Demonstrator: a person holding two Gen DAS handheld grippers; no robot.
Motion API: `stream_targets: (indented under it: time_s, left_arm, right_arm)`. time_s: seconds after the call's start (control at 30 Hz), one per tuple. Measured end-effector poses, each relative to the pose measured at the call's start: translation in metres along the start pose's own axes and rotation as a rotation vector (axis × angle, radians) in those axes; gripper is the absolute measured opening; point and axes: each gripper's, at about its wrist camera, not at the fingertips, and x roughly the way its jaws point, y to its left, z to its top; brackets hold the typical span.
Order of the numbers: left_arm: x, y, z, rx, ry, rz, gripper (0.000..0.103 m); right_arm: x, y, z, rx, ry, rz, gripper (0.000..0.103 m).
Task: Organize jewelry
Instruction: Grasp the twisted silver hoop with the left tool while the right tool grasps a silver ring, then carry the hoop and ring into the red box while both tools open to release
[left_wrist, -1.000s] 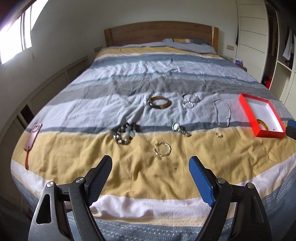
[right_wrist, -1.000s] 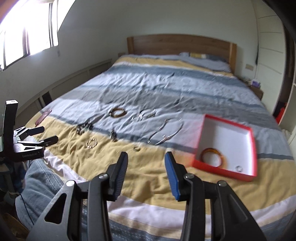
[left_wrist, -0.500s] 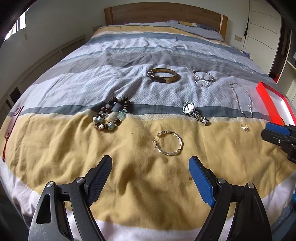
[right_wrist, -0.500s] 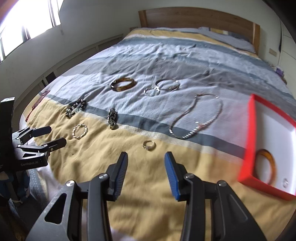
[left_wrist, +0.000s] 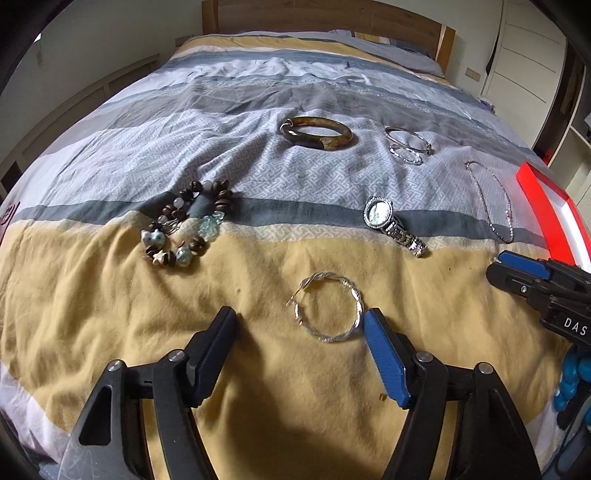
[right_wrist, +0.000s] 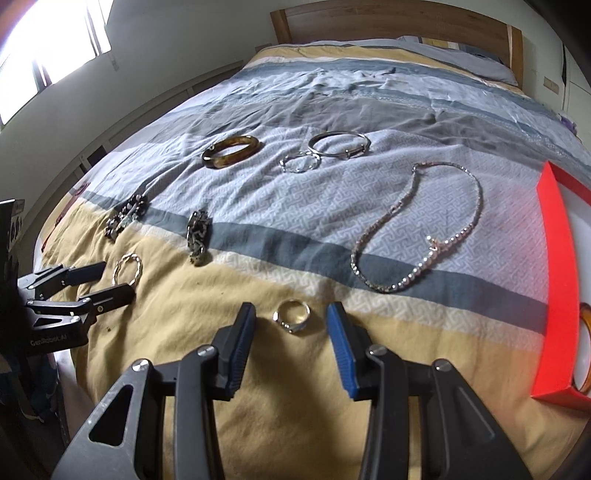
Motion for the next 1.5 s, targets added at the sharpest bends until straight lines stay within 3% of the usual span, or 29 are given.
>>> stream_targets:
  time_s: [0.2,0.27,0.4,0.93,1.5]
  left_arm:
    - [0.008,-0.005,0.002,0.019,0.004,-0.002,0.053]
    - [0.007,-0.007,0.002,0.026,0.003,-0.005,0.038]
    - [0.005,-0.009,0.003,0.034,0.002,-0.007,0.031]
    - [-0.048,-0.017,-0.012,0.048,-0.042,-0.015,0.032]
    - [-0.165,-0.038,-0.039,0.076,-0.217,-0.031,0.032]
  right_arm:
    - [0.004,-0.002,0.0,0.006,-0.006,-0.001,0.027]
    - [0.006,-0.002,0.0,0.003,-0.006,-0.003,0.023]
    - [0.007,-0.002,0.0,0.002,-0.005,-0.002,0.018]
    - [-0.042,0.021,-0.018,-0.012,-0.025,-0.014,0.018]
    - [-0.176,0.065,-0.037,-0.068,-0.203,-0.086,0.018]
